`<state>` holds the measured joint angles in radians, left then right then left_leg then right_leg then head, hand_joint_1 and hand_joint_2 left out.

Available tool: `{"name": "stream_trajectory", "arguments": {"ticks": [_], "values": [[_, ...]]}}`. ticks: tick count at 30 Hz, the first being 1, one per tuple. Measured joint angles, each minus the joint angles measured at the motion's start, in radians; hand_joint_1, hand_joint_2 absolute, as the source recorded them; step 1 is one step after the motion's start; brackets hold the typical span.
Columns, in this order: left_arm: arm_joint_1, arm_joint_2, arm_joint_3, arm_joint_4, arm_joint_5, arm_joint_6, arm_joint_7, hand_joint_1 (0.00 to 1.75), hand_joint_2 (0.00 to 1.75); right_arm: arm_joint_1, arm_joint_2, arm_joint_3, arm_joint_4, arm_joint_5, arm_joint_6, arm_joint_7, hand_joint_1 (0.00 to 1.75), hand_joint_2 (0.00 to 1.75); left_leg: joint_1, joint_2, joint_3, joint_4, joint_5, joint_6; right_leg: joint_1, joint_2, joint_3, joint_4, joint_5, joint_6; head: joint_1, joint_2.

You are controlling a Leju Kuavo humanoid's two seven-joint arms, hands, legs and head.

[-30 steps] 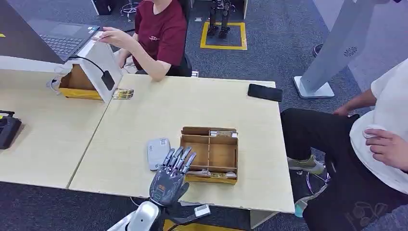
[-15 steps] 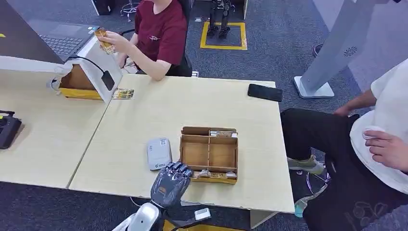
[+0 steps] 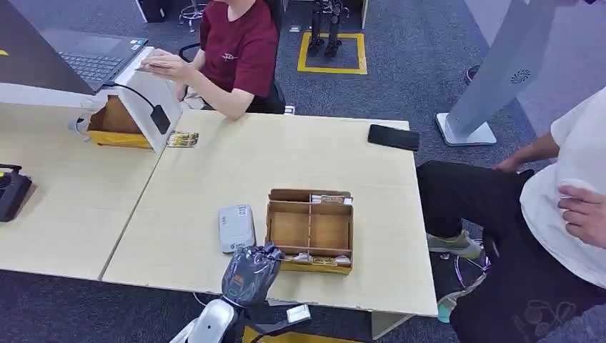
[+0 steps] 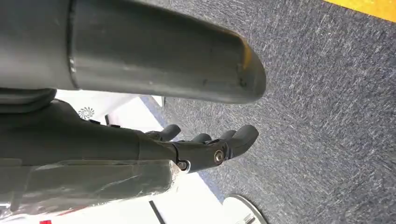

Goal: Pass the card to the sensor for recognition and then transmit it.

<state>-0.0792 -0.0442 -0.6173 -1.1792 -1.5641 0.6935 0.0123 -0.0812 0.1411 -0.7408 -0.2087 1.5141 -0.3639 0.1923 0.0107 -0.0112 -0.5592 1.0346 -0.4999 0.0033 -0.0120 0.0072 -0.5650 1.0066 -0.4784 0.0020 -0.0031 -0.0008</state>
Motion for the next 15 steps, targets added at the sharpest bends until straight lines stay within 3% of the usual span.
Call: {"name": "stream_trajectory", "arguments": {"ticks": [5, 10, 15], "values": [[0.013, -0.022, 0.045, 0.000, 0.059, 0.000, -0.096, 1.75, 1.75, 0.000, 0.000, 0.000, 0.000, 0.000, 0.000, 0.000, 0.00, 0.00, 0.000, 0.000, 0.000, 0.000, 0.000, 0.000, 0.000, 0.000, 0.000, 0.000, 0.000, 0.000, 0.000, 0.000], [0.030, -0.068, 0.129, -0.026, 0.189, 0.000, -0.329, 1.75, 1.75, 0.000, 0.000, -0.001, 0.000, 0.000, -0.002, 0.001, 0.00, 0.00, 0.000, 0.000, 0.000, 0.000, 0.000, 0.000, 0.000, 0.000, 0.000, 0.000, 0.000, 0.000, 0.000, 0.000], [0.021, -0.060, 0.148, -0.103, 0.251, 0.000, -0.317, 1.75, 1.75, 0.001, 0.000, -0.008, 0.000, -0.001, -0.005, 0.000, 0.00, 0.00, 0.000, 0.000, 0.000, 0.000, 0.000, 0.000, 0.000, 0.000, 0.000, 0.000, 0.000, 0.000, 0.000, 0.000]]}}
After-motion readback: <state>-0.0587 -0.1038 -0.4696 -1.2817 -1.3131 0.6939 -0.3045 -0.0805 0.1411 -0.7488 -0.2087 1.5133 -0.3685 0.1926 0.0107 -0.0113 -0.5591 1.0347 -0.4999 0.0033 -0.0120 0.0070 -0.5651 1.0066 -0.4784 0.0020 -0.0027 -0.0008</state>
